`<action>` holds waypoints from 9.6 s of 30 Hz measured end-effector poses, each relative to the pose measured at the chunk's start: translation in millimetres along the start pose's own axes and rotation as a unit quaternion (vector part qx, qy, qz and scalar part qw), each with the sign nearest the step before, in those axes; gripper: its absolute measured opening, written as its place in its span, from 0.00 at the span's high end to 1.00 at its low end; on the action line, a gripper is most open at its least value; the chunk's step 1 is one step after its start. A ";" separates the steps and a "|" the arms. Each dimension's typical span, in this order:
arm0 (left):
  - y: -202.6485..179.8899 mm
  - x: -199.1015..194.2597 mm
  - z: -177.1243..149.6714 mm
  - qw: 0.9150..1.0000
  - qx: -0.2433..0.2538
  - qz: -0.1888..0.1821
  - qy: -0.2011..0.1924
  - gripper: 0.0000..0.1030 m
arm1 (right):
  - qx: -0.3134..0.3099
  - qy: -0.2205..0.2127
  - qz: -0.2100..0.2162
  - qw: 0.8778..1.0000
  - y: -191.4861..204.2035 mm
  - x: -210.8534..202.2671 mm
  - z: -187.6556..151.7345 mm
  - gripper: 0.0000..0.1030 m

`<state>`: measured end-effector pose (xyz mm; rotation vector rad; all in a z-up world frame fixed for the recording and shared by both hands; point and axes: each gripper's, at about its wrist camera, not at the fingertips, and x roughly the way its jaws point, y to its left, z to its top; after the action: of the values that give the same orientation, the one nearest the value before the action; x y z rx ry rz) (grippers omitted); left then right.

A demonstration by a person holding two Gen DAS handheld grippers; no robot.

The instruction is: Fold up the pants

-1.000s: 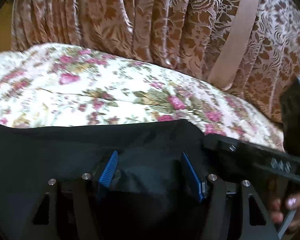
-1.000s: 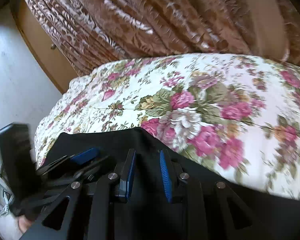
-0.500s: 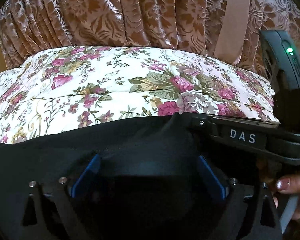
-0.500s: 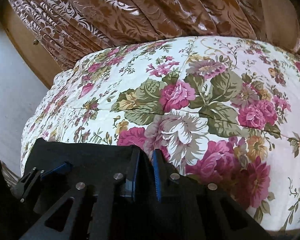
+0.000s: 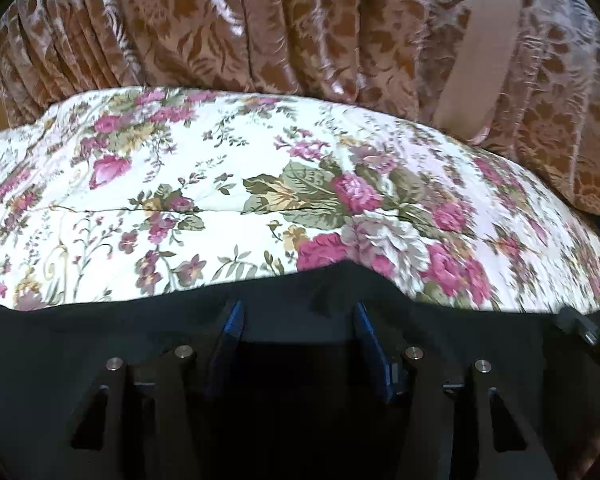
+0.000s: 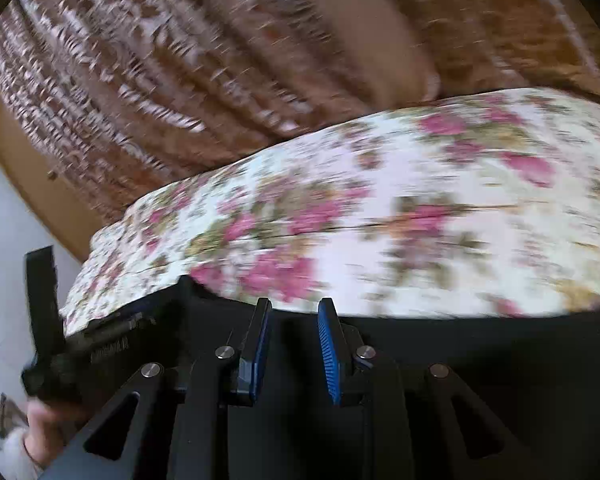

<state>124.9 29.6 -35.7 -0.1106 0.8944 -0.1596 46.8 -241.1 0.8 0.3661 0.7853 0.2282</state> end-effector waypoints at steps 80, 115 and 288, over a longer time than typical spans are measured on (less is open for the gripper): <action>99.8 -37.6 -51.3 0.988 -0.101 -0.076 -0.092 0.25 | -0.062 -0.128 0.075 0.987 41.1 -127.9 -34.1 0.81; -26.1 -54.4 -53.2 0.946 -0.079 -0.314 0.003 0.21 | 0.020 -0.060 -0.015 0.998 -59.2 -92.4 -30.5 0.60; -166.2 -123.4 -118.3 0.928 0.105 -0.357 -0.034 0.82 | 0.119 -0.077 0.045 0.989 -101.7 -106.1 -43.3 0.68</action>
<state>-59.0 -114.4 12.2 -0.2386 0.7290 -0.9245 -51.0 -359.2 0.2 0.6385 0.6451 0.1885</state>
